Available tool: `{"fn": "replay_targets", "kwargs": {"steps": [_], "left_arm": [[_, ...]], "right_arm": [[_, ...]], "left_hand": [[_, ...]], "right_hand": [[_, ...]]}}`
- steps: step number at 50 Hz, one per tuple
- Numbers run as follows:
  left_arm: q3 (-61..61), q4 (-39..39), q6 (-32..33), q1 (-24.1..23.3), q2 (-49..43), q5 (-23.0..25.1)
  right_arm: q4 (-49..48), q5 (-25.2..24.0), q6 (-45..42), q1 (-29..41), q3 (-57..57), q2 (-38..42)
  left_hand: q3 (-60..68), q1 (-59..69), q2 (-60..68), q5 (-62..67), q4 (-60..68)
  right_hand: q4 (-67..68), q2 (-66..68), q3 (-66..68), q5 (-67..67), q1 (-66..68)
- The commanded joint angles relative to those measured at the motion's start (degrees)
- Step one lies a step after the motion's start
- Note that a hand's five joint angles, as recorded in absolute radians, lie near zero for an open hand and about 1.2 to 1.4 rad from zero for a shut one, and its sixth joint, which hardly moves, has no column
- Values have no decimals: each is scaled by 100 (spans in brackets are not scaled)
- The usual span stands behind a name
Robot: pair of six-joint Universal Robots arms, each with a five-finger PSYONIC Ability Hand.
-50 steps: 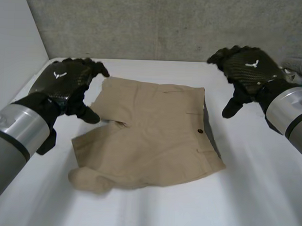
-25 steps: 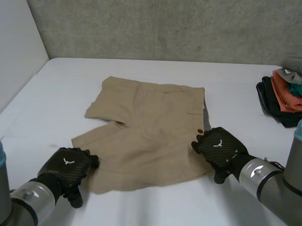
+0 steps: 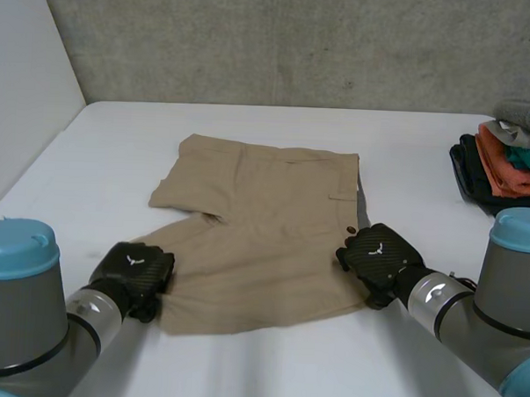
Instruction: Fold the laundry.
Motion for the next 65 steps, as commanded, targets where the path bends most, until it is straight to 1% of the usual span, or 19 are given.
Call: {"fn": "replay_targets", "kwargs": {"steps": [1,3,7,12,20,23,28,29,31,36,40,44,45,47,49,52,55,59,65], "left_arm": [[274,-49,-2,15,-6,-29],[380,-58,-2,15,-49,-29],[573,-58,7,24,-268,-29],[890,-110,-10,68,-524,-12],[1259,-321,-63,86,-718,-12],[1303,-356,-63,95,-718,-12],[1321,-365,-72,77,-709,-3],[1329,-383,-72,68,-709,-3],[1321,-444,-81,59,-683,-3],[1294,-865,-81,51,-472,6],[1215,-1366,-81,33,-24,59],[987,-2068,16,-28,441,76],[865,-2470,77,-55,660,102],[768,-2929,200,-99,837,155],[627,-3552,471,-273,1030,313],[556,-4055,744,-572,1119,532],[635,-3961,781,-670,1102,595],[986,-3320,790,-670,883,577],[2110,-2317,842,-644,-110,419]], "right_arm": [[99,35,3,-9,-134,81],[195,61,3,0,-134,46],[467,61,3,9,-161,28],[731,35,47,9,-178,-42],[661,18,100,0,-284,19],[565,26,170,17,-424,133],[512,114,320,44,-811,449],[512,175,320,44,-916,537],[521,228,329,53,-1004,573],[643,343,346,18,-1101,520],[1257,343,241,-35,-1040,327],[2794,282,4,-211,-1005,-77],[3450,238,-153,-298,-978,-234],[4060,307,-330,-413,-873,-402],[4770,360,-636,-579,-672,-673],[5091,387,-1084,-703,-557,-981],[4863,316,-1122,-712,-600,-1062],[4380,316,-753,-642,-785,-1001],[3747,413,-112,-484,-1522,-289]], "left_hand": [[1208,1594,1289,1329,1162],[1208,1594,1289,1329,1162],[1208,1594,1289,1329,1162],[1208,1594,1289,1329,1162],[1208,1594,1289,1329,1162],[1208,1594,1289,1329,1162],[1208,1594,1289,1329,1162],[1208,1594,1289,1329,1162],[1208,1594,1289,1329,1162],[1208,1594,1289,1329,1162],[1208,1594,1289,1329,1162],[1208,1594,1289,1329,1162],[1208,1594,1289,1329,1162],[1208,1594,1289,1329,1162],[1208,1594,1289,1329,1162],[1208,1594,1289,1329,1162],[1208,1594,1289,1329,1162],[1208,1594,1289,1329,1162],[1208,1594,1289,1329,1162]], "right_hand": [[-146,-130,-133,32,614],[-684,-667,-671,-505,76],[-1056,-1040,-1043,-878,-296],[-1074,-1057,-1061,-895,-314],[-772,-755,-759,-593,-12],[-402,-385,-389,-223,358],[1345,1362,1358,1523,2105],[2548,2564,2561,2726,3308],[3744,3761,3757,3922,4504],[3748,3765,3761,3926,4508],[3748,3765,3761,3926,4508],[3748,3765,3761,3926,4508],[3748,3765,3761,3926,4508],[3748,3765,3761,3926,4508],[3748,3765,3761,3926,4508],[3748,3765,3761,3926,4508],[3748,3765,3761,3926,4508],[3748,3765,3761,3926,4508],[3748,3765,3761,3926,4508]]}}
